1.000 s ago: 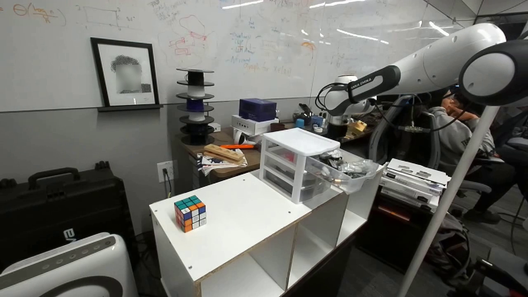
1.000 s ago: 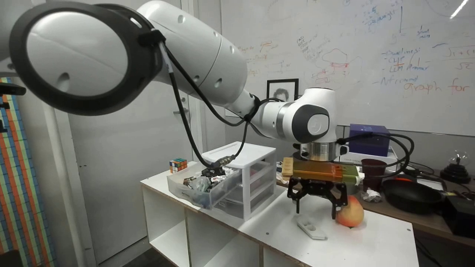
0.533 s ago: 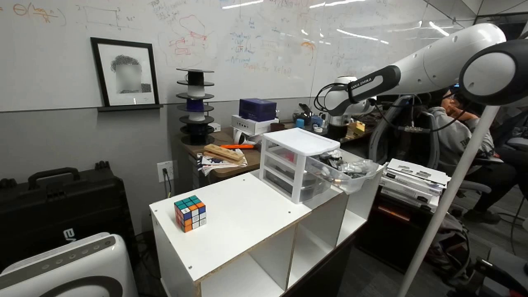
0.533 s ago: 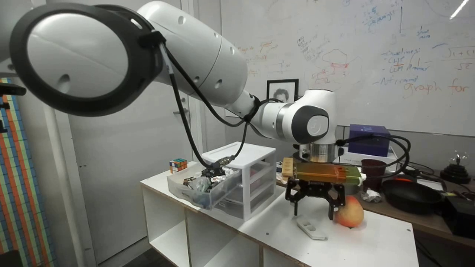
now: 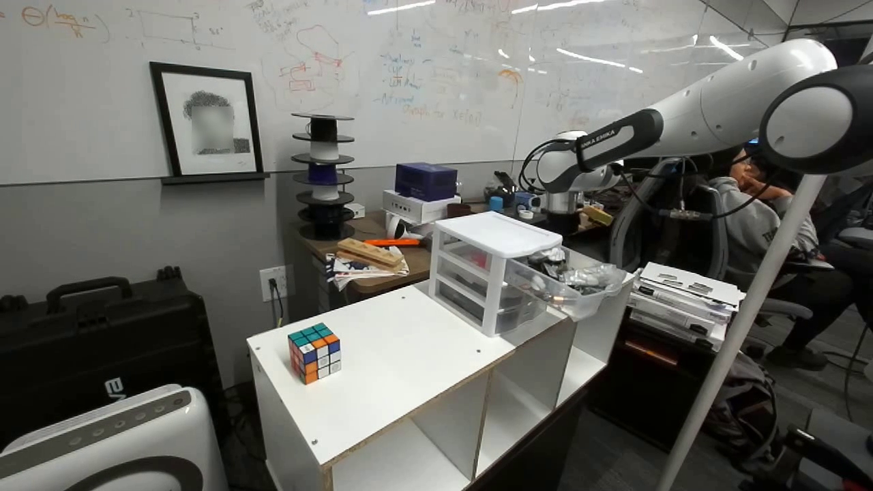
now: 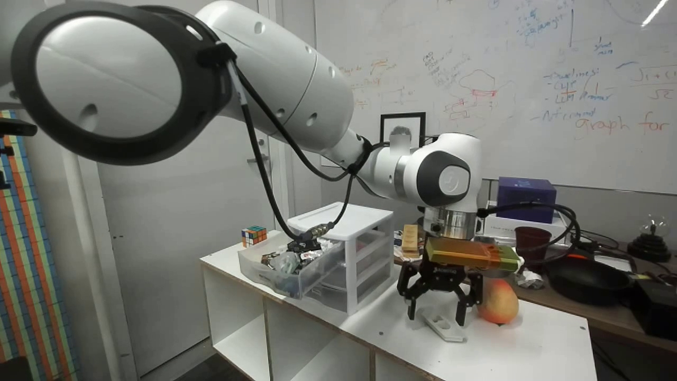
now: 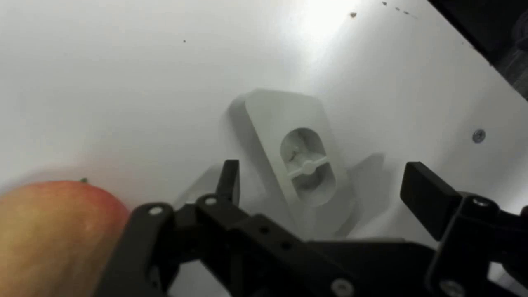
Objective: Put the two white objects into the drawer then close the drawer.
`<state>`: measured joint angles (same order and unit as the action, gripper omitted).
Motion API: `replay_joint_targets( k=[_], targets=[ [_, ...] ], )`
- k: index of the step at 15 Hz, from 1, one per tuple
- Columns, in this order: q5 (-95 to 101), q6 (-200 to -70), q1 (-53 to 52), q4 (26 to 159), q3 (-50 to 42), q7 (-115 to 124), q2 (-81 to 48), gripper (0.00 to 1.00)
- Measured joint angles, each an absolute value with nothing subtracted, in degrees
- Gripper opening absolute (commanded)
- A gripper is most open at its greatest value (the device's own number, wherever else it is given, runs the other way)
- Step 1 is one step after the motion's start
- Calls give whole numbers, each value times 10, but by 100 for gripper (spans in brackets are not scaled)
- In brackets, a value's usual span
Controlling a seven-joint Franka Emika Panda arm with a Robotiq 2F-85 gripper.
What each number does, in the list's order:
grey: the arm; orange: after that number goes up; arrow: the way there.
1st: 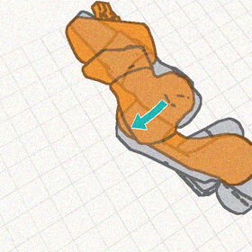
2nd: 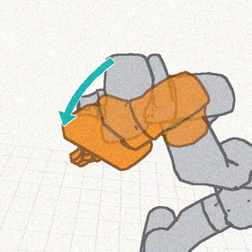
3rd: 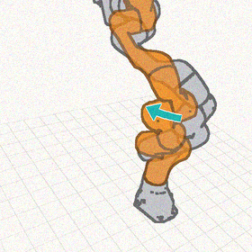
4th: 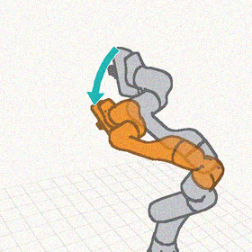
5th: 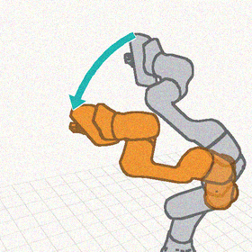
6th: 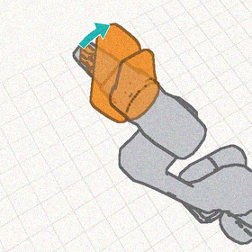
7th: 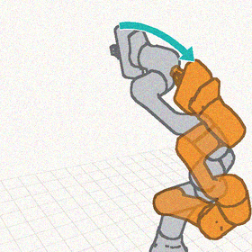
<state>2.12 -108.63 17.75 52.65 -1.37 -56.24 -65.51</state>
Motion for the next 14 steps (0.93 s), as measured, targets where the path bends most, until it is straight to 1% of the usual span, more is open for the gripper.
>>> replay_joint_targets(
  k=[4, 5, 6, 12, 13, 14],
  targets=[
    [34, -1080, 179, 532, -23, -595, -655, 100],
    [36, -1080, 179, 534, -26, -598, -655, 75],
    [38, -1080, 179, 536, -28, -598, -655, 75],
    [37, -1082, 179, 537, -26, -598, -652, 27],
    [37, -1083, 179, 537, -25, -598, -651, 20],
    [37, -1084, 178, 537, -25, -598, -651, 19]
  ],
)
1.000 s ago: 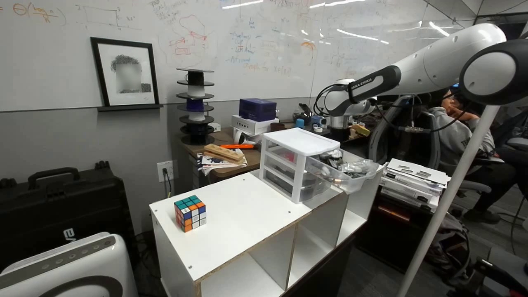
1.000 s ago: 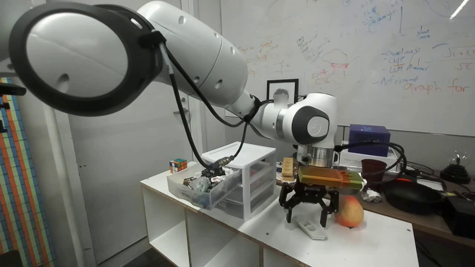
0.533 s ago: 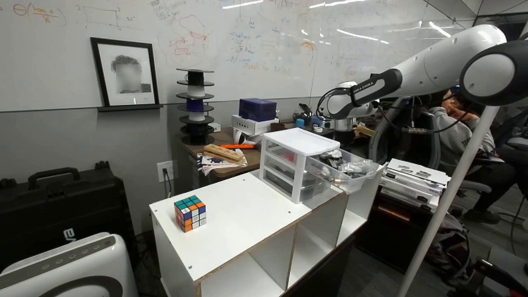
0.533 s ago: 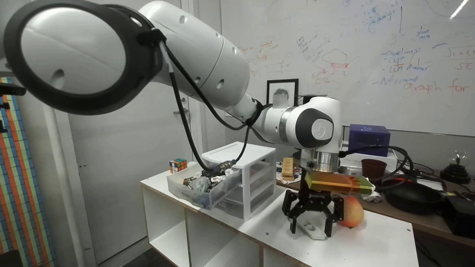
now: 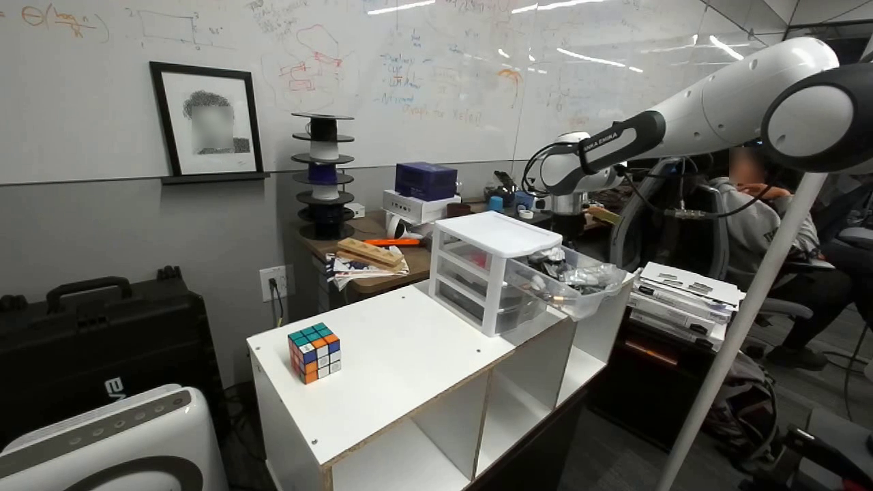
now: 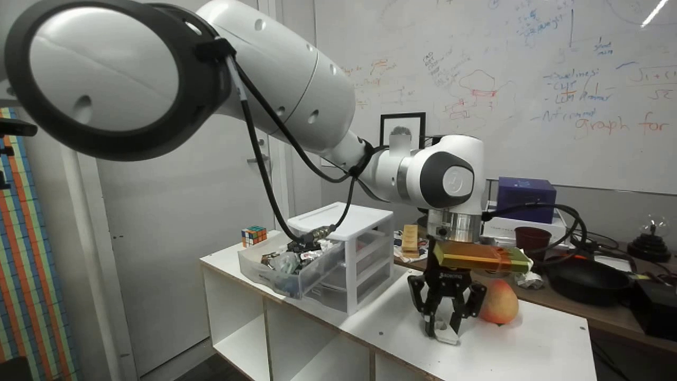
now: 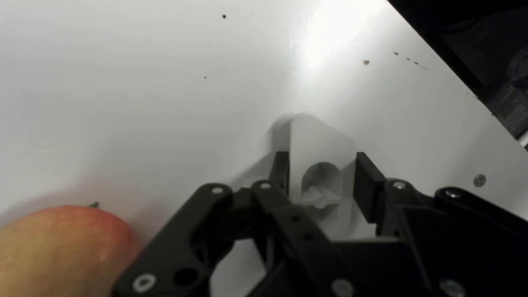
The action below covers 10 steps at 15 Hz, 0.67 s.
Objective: Put the two white objects into the drawer then close the drawer.
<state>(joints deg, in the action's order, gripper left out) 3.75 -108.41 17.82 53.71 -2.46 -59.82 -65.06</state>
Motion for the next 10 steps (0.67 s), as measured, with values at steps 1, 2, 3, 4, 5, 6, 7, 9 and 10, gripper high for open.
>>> replay_joint_targets(
  k=[1, 2, 3, 4, 5, 6, 7, 9, 10],
  targets=[
    [37, -1085, 178, 537, -25, -598, -650, 22],
    [37, -1088, 177, 538, -25, -597, -650, 21],
    [37, -1092, 177, 538, -25, -595, -650, 21],
    [37, -1094, 177, 539, -25, -592, -650, 20],
    [37, -1094, 177, 539, -25, -586, -650, 20],
    [37, -1094, 177, 539, -25, -576, -650, 20],
    [37, -1095, 177, 539, -25, -563, -650, 21],
    [35, -1095, 177, 545, -26, -527, -643, 21],
    [34, -1095, 176, 549, -26, -503, -636, 21]
  ],
)
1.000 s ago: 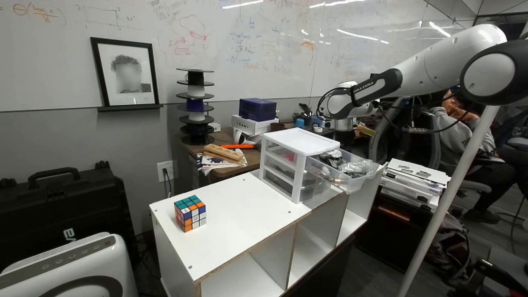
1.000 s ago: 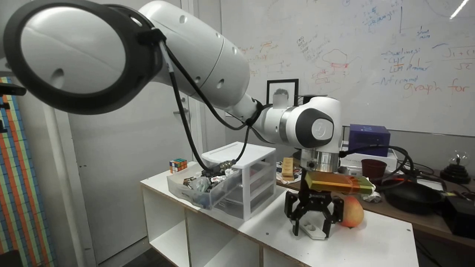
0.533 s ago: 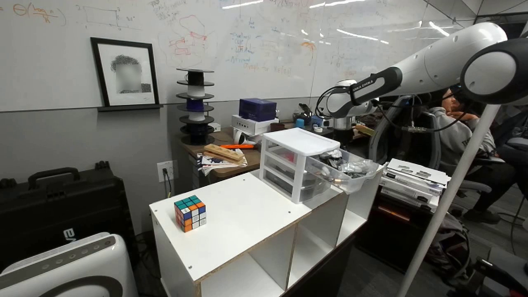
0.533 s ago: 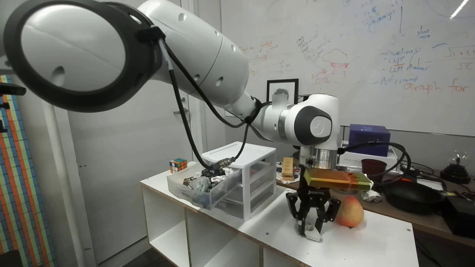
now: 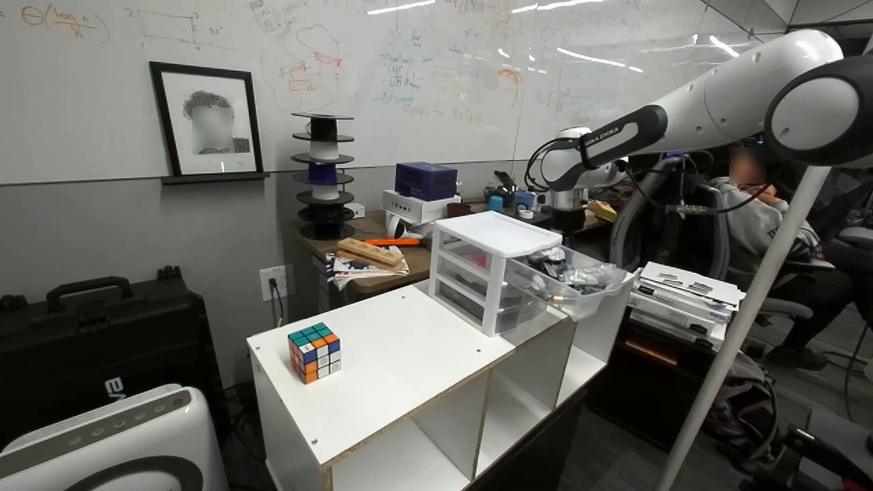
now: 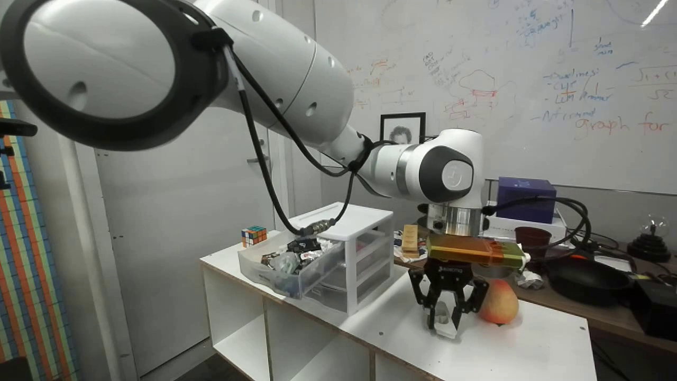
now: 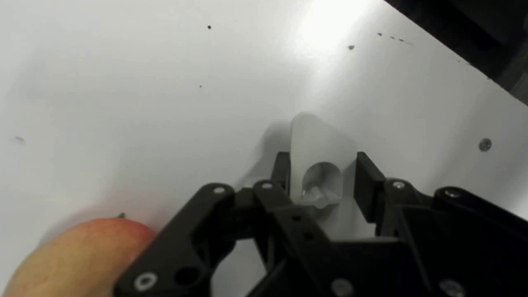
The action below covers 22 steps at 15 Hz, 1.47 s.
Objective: Put the two white objects into the drawer then close the drawer.
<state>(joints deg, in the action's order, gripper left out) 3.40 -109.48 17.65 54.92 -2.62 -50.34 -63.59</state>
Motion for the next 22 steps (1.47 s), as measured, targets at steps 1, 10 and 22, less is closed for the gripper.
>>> replay_joint_targets(
  k=[1, 10, 22],
  targets=[
    [34, -1095, 176, 558, -28, -473, -625, 21],
    [34, -1087, 151, 732, -44, -249, -428, 19],
    [78, -1073, 41, 1011, -17, -190, -197, 19]
  ],
)
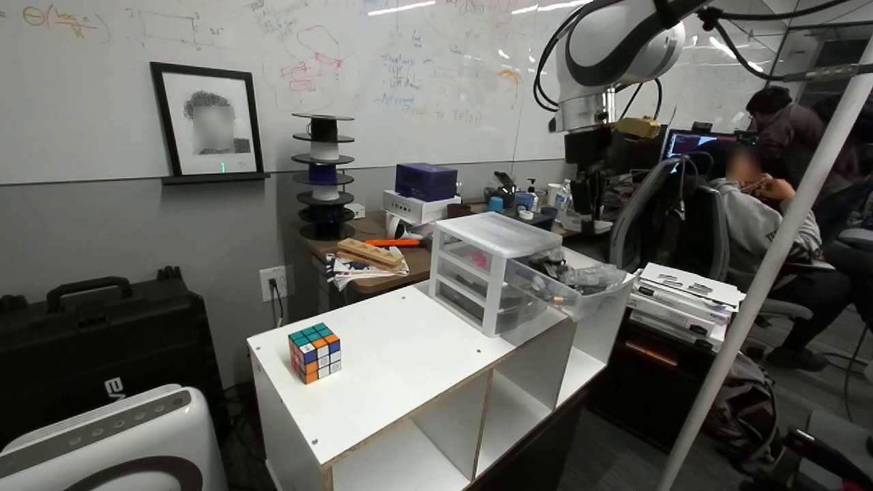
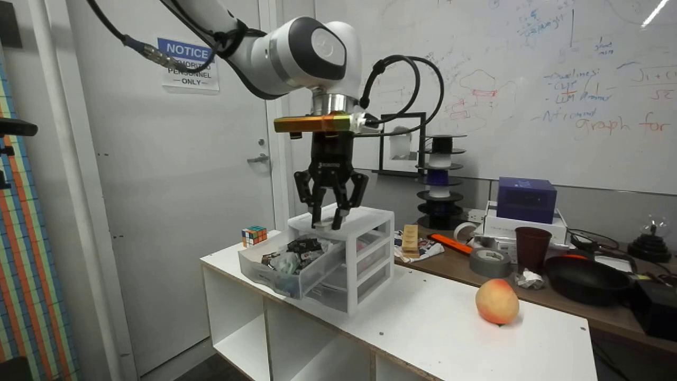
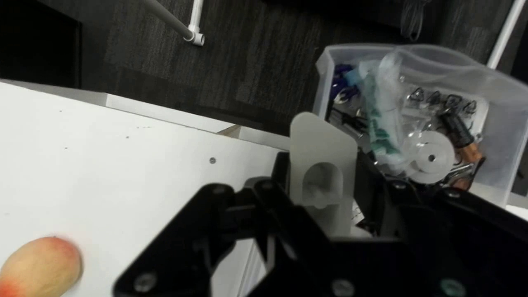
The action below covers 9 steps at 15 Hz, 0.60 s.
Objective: Put the two white objects into the drawer then close the drawer.
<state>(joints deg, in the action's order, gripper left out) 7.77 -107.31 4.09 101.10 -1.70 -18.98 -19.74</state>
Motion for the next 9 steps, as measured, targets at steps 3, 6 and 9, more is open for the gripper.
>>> replay_joint_targets(
  k=[3, 6, 9],
  targets=[
    [93, -1071, 29, 1055, -8, -195, -175, 19],
    [102, -1073, 26, 1078, -3, -212, -175, 17],
    [102, -1074, 26, 1088, -1, -244, -183, 17]
  ],
)
